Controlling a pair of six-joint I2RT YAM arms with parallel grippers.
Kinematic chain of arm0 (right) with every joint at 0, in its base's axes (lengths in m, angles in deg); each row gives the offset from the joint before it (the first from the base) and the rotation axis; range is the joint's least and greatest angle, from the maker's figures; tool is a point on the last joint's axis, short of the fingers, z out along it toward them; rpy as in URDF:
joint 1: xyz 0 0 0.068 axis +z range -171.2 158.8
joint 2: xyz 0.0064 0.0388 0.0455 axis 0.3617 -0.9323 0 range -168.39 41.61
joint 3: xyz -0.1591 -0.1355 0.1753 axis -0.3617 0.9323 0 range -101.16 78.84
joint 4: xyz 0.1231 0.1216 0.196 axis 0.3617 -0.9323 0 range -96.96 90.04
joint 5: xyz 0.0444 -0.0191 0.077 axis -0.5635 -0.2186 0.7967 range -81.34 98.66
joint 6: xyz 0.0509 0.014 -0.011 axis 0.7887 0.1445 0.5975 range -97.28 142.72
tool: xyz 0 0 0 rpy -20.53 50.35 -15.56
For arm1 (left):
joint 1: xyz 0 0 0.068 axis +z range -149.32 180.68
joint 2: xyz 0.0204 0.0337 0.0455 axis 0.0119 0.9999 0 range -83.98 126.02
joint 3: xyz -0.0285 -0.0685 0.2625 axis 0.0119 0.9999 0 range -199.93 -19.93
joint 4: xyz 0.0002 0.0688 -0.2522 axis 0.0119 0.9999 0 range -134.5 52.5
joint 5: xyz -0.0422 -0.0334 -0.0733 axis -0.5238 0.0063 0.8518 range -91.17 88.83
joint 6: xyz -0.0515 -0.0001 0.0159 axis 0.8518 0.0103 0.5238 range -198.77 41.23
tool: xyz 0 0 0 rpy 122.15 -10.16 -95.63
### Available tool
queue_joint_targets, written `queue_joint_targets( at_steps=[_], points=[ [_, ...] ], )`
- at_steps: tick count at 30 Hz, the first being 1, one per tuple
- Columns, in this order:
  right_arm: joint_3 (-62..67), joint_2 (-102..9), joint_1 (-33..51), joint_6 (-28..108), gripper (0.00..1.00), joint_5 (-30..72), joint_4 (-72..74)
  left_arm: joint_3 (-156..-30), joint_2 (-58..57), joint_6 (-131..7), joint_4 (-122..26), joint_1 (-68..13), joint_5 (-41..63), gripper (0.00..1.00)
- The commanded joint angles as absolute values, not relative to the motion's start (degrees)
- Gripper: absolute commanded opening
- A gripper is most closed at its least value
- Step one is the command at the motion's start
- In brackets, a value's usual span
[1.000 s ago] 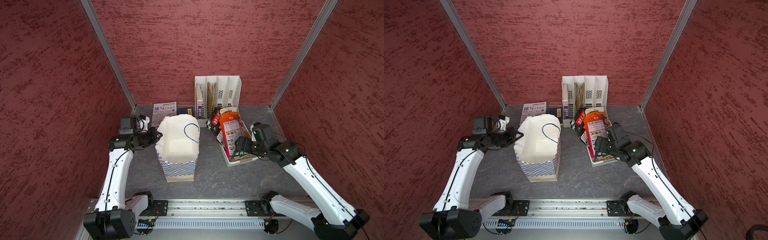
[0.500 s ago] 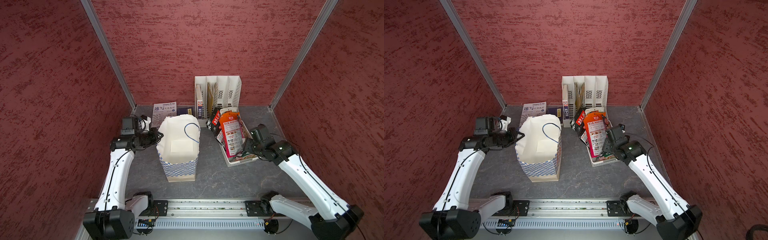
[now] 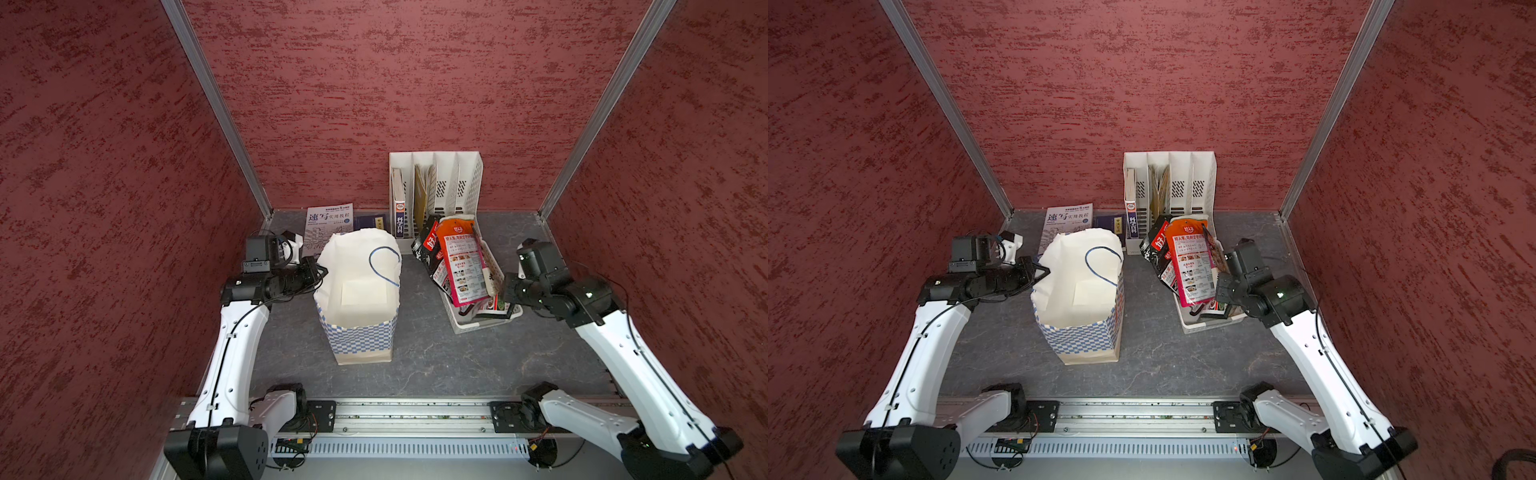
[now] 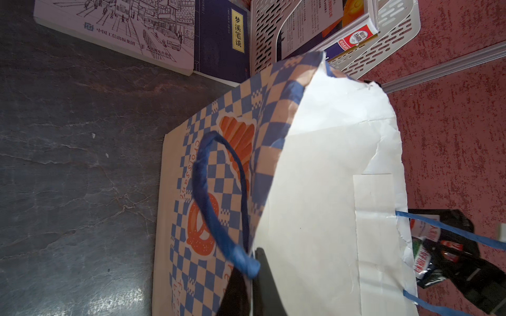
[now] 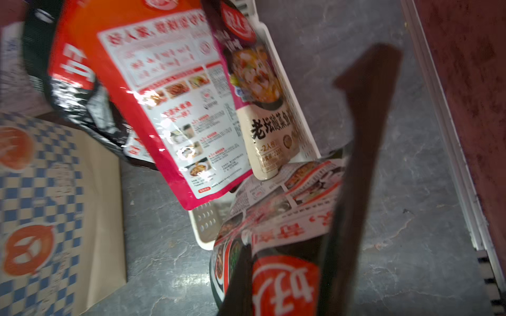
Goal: Place the condiment packets inside the bag
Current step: Pick up the condiment packet from the storage box, then place the condiment packet in the paper bag.
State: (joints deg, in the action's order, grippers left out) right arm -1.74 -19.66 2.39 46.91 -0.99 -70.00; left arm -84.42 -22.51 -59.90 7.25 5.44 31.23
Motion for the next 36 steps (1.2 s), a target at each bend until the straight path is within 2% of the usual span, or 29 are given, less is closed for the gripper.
queue_joint_targets(
  at_steps=[1,4,9,14,20,26,30,36],
  points=[
    [-17.3,-22.3,3.5,36.5,0.0,7.8,-73.7,-84.1,-23.8,-59.4,7.6,5.0,31.0,0.0],
    [-28.7,-28.1,6.6,31.8,0.0,16.5,-77.2,-84.0,-23.9,-59.4,7.7,4.7,31.0,0.0],
    [-50.3,-38.5,12.2,26.2,0.0,20.7,-80.7,-83.9,-24.2,-59.7,7.9,4.3,31.5,0.0],
    [-67.4,-47.7,16.3,25.2,0.0,31.0,-72.7,-83.9,-24.2,-59.9,8.6,4.2,31.6,0.0],
    [-67.6,-49.7,19.2,28.2,0.0,36.8,-50.6,-83.7,-24.1,-59.8,8.7,3.8,31.3,0.0],
    [-67.7,-53.2,20.7,33.3,0.0,44.3,-34.5,-84.0,-23.8,-59.7,8.7,3.4,30.9,0.0],
    [-68.9,-57.4,22.0,36.3,0.0,46.1,-30.1,-83.8,-23.4,-59.5,8.3,3.0,30.8,0.0],
    [-71.4,-63.9,23.8,37.3,0.0,46.5,-32.1,-84.1,-23.2,-59.4,8.3,2.5,30.5,0.0]
  ],
)
